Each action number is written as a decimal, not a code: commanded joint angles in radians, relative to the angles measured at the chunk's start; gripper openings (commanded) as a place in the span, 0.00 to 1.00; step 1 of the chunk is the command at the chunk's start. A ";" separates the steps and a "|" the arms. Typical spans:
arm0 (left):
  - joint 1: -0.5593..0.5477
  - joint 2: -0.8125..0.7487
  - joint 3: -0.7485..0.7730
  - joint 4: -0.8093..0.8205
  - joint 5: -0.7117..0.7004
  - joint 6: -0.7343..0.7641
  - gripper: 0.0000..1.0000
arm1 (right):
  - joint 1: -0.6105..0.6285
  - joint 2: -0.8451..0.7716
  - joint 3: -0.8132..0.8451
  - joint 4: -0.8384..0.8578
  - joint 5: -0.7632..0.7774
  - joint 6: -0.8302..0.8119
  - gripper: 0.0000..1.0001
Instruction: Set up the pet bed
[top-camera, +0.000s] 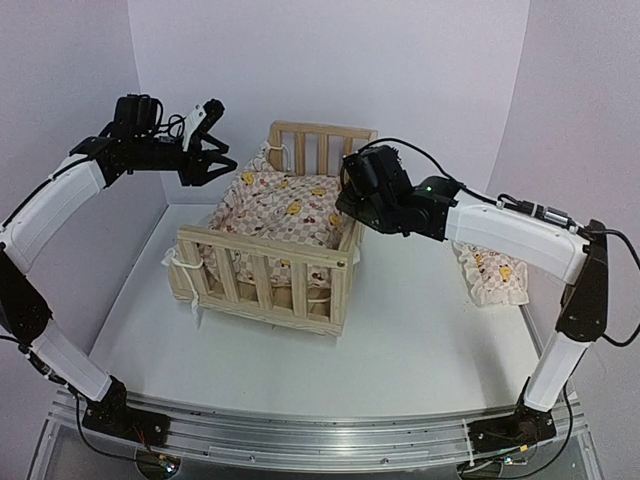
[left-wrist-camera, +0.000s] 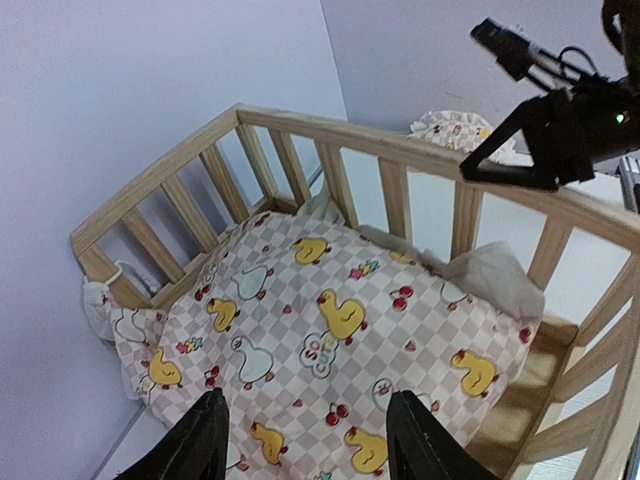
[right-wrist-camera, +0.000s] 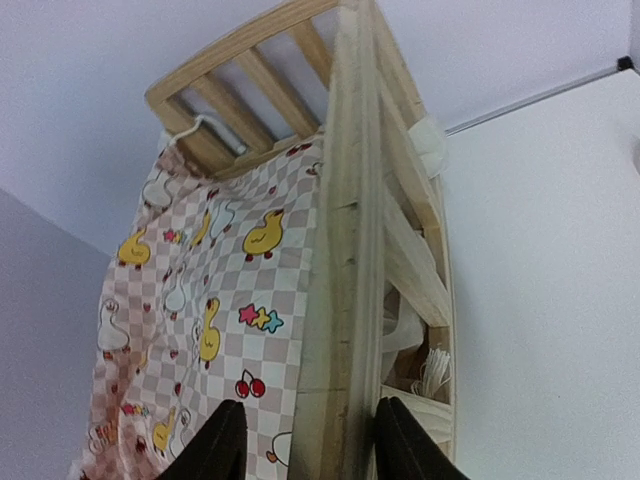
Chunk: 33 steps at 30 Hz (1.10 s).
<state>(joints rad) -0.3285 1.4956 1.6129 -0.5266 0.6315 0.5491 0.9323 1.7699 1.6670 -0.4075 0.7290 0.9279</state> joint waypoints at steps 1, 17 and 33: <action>-0.015 -0.014 0.065 -0.062 0.086 -0.039 0.55 | 0.015 0.076 0.088 0.069 -0.320 -0.163 0.49; -0.195 -0.148 -0.043 -0.097 0.160 0.113 0.56 | -0.193 -0.358 -0.348 0.041 -0.811 -0.375 0.78; -0.427 -0.523 -0.657 0.164 -0.109 0.376 0.55 | -0.288 -0.140 -0.595 0.597 -1.238 -0.086 0.40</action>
<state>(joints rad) -0.7409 1.0446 1.0524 -0.4673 0.6243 0.8187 0.6492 1.6161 1.1071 -0.0617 -0.3851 0.7325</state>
